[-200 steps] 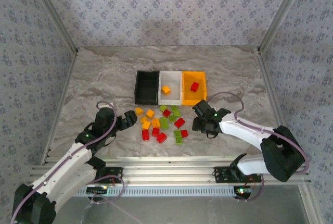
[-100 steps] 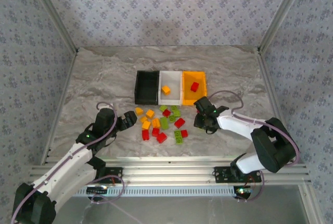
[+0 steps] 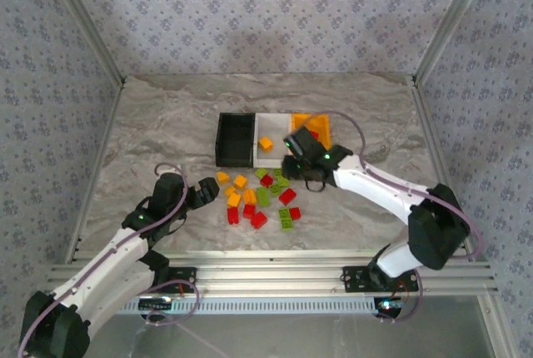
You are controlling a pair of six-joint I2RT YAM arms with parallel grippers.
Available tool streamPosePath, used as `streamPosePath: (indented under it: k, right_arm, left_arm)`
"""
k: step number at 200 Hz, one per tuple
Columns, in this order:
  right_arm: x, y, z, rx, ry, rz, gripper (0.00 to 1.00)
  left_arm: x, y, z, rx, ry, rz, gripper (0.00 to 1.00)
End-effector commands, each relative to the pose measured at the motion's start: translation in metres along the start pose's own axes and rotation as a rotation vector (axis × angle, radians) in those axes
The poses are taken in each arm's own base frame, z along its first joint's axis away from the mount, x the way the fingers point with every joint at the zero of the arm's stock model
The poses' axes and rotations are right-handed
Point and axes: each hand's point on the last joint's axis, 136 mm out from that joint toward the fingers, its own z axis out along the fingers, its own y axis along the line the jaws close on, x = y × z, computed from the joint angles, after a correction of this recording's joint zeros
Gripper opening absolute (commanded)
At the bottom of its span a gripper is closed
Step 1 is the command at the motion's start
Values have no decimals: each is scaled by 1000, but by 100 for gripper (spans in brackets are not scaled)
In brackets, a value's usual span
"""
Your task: Sort the legos into containers by color
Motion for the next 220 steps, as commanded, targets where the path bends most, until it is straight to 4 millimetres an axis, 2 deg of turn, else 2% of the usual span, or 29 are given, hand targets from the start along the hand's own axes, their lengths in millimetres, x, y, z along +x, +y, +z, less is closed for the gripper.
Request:
streamPosePath:
  k: [1,18,47,60,84,106,119,144,156,174,176,198,220]
  right_arm:
    - [-27,44,13,-57,-3,-116,28]
    - [-49,82,35,-115,3,-167,29]
    - [-72,119,71,-122,18,-218,30]
    - [-78,120,88,-94,40,-223,30]
    - [-91,123,107,-69,28,-219,32]
    - [-98,126,121,-69,34,-214,40]
    - [-101,130,126,-82,34,-207,51]
    - [-114,139,116,-119,-14,-183,62]
    - [-119,141,107,-136,-39,-176,63]
    - [-123,135,91,-148,-85,-147,63]
    - [-127,136,84,-157,-104,-142,63]
    - [-124,117,60,-165,-168,-97,63]
    - [-105,91,39,-164,-184,-64,64]
  left_arm:
    - [-5,-3,-1,10,-16,-2,100]
    - [-2,-2,-2,8,-3,4,100]
    - [0,0,-4,-1,7,7,100]
    - [0,2,-5,-7,7,6,100]
    - [1,7,-5,-27,5,0,100]
    - [0,14,-5,-58,-7,-16,100]
    - [-1,14,-5,-66,-10,-17,100]
    - [-7,5,-3,-47,-3,19,98]
    - [-9,-2,-1,-27,2,38,95]
    - [-13,-15,6,10,9,60,89]
    - [-14,-17,7,17,10,65,89]
    - [-18,-35,20,38,7,119,84]
    - [-22,-52,38,28,-2,185,83]
